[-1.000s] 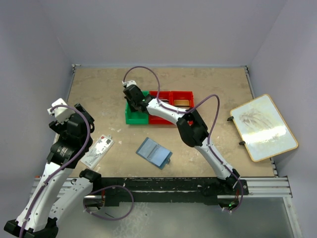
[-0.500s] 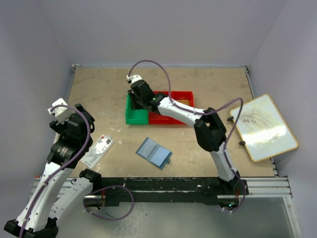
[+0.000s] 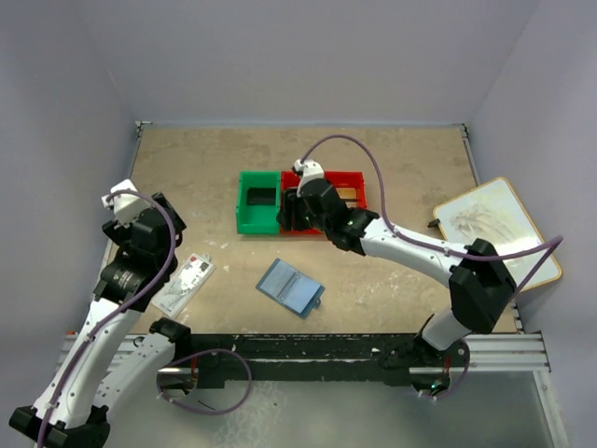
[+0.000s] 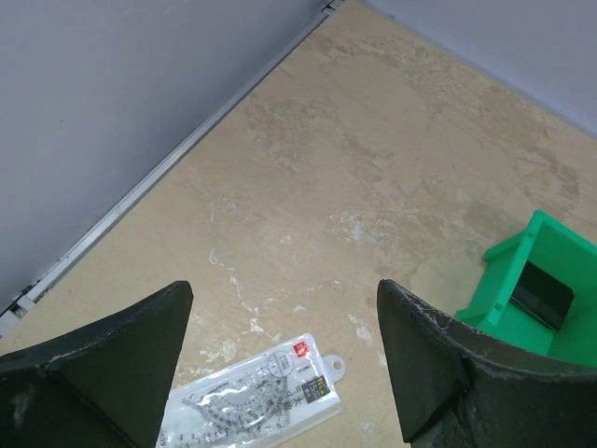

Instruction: Take the credit cards out of the card holder

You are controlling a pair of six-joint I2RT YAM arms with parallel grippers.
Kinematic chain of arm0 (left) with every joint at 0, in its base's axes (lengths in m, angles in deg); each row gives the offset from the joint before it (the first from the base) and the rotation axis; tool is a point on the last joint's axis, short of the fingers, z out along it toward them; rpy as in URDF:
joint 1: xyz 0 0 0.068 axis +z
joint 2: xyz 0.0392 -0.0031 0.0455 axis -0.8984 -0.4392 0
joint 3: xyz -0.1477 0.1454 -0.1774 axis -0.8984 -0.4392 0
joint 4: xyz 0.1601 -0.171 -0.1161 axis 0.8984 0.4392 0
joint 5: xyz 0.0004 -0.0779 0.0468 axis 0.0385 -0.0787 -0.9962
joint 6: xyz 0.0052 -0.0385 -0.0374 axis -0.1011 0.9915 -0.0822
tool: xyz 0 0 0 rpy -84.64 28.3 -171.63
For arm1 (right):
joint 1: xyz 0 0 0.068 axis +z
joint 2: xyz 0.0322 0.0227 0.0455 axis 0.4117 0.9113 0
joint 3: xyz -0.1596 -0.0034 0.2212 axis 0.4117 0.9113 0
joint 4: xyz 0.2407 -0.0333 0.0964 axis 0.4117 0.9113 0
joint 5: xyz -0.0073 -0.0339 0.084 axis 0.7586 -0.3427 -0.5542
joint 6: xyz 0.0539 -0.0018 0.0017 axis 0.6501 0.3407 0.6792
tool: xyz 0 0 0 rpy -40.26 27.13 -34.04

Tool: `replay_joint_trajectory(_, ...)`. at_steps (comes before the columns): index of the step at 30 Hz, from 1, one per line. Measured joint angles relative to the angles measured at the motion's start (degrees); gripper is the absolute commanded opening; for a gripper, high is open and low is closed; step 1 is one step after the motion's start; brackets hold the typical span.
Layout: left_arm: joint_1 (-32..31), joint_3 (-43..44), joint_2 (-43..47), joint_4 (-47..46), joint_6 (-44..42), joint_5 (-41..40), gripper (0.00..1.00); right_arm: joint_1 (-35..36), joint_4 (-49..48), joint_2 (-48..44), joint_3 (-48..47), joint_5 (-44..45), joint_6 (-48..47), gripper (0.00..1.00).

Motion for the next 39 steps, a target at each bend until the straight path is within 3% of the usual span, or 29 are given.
replay_joint_trajectory(9,0.0,-0.9,-4.5,-3.0,-3.2,8.4,0.75,0.3,-4.0,-5.8,19.9,-9.4,8.9,0.53)
replay_joint_trajectory(16,0.1,-2.3,-7.8,-6.1,-5.6,20.2,0.68,4.1,-7.4,-5.7,23.0,-13.6,11.4,0.53)
replay_joint_trajectory(18,0.2,-2.7,-8.4,-7.0,-5.6,25.1,0.62,5.0,-8.0,-4.8,23.2,-14.3,11.8,0.53)
replay_joint_trajectory(23,-0.3,-5.7,-11.5,-11.3,-1.3,40.9,0.61,6.3,-9.2,-2.1,24.9,-15.0,13.0,0.54)
replay_joint_trajectory(26,-2.8,-10.6,-11.6,-14.3,2.4,45.6,0.61,6.4,-10.3,0.3,26.1,-15.0,13.9,0.55)
replay_joint_trajectory(33,-12.6,-17.1,-15.4,-18.9,8.7,48.1,0.59,6.4,-13.1,3.4,26.4,-14.4,17.9,0.59)
replay_joint_trajectory(39,-15.0,-23.4,-16.1,-24.3,13.9,46.7,0.49,6.6,-11.2,7.1,21.3,-10.9,18.4,0.65)
